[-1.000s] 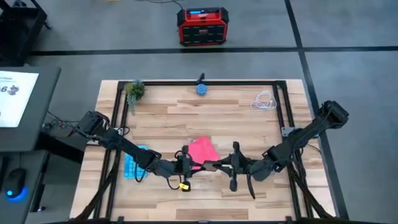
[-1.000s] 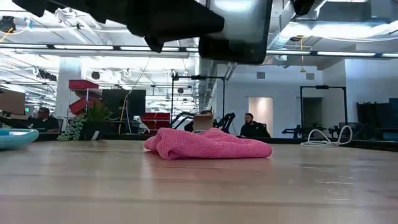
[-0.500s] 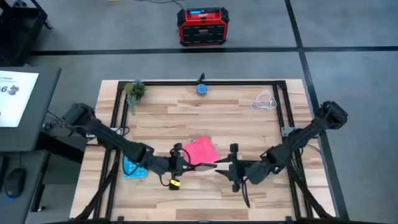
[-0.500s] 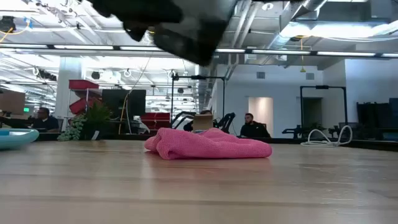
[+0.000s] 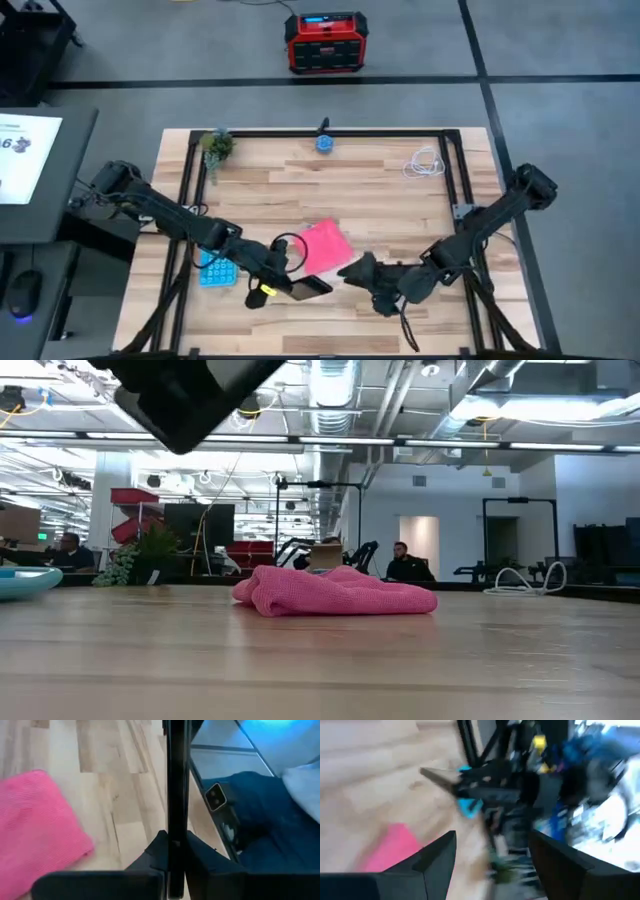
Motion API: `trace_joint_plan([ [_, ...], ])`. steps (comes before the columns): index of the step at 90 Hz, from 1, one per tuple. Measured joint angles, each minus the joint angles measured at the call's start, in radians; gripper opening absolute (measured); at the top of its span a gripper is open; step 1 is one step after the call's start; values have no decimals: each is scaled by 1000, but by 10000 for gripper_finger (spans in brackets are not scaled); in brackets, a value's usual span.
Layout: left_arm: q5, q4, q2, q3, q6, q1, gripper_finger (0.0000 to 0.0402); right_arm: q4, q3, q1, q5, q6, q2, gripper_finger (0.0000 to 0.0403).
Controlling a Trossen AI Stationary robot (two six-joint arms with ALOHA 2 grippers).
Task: Apply microfiber cloth
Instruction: Spray the black cellphone with the transparent spray bottle
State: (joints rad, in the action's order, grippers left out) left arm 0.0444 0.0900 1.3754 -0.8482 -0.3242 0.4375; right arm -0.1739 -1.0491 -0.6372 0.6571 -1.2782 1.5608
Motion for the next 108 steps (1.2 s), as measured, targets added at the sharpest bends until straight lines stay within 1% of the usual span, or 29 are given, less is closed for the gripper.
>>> trace_joint_plan([
  [4,-3,-3,0,0,-1,-1,11,-32,-4,3,0,-103,32,235],
  [14,2,-3,0,0,-4,-3,17,-45,-72,21,3,-280,121,235],
  [25,-3,-1,0,0,-7,-3,18,-39,-148,41,71,-482,209,235],
  [39,-3,4,0,0,-17,-4,16,6,-225,59,77,-536,275,235],
  [51,-3,7,0,0,-14,-4,16,72,-240,58,76,-547,278,230],
  [56,-3,9,0,0,-12,-4,16,89,-240,61,76,-542,278,218],
  [62,-5,12,0,0,-12,-4,16,87,-240,61,76,-509,278,193],
  [77,-11,8,2,0,-18,-5,18,121,-242,67,74,-347,278,94],
  [88,-26,14,2,2,-22,-5,34,142,-241,66,73,-296,278,34],
  [96,-50,3,1,1,34,-11,65,150,-238,61,71,-212,279,15],
  [102,-54,2,0,1,64,-18,96,165,-238,63,56,-113,279,15],
  [108,-58,2,0,1,94,-30,128,196,-238,64,15,15,279,16],
])
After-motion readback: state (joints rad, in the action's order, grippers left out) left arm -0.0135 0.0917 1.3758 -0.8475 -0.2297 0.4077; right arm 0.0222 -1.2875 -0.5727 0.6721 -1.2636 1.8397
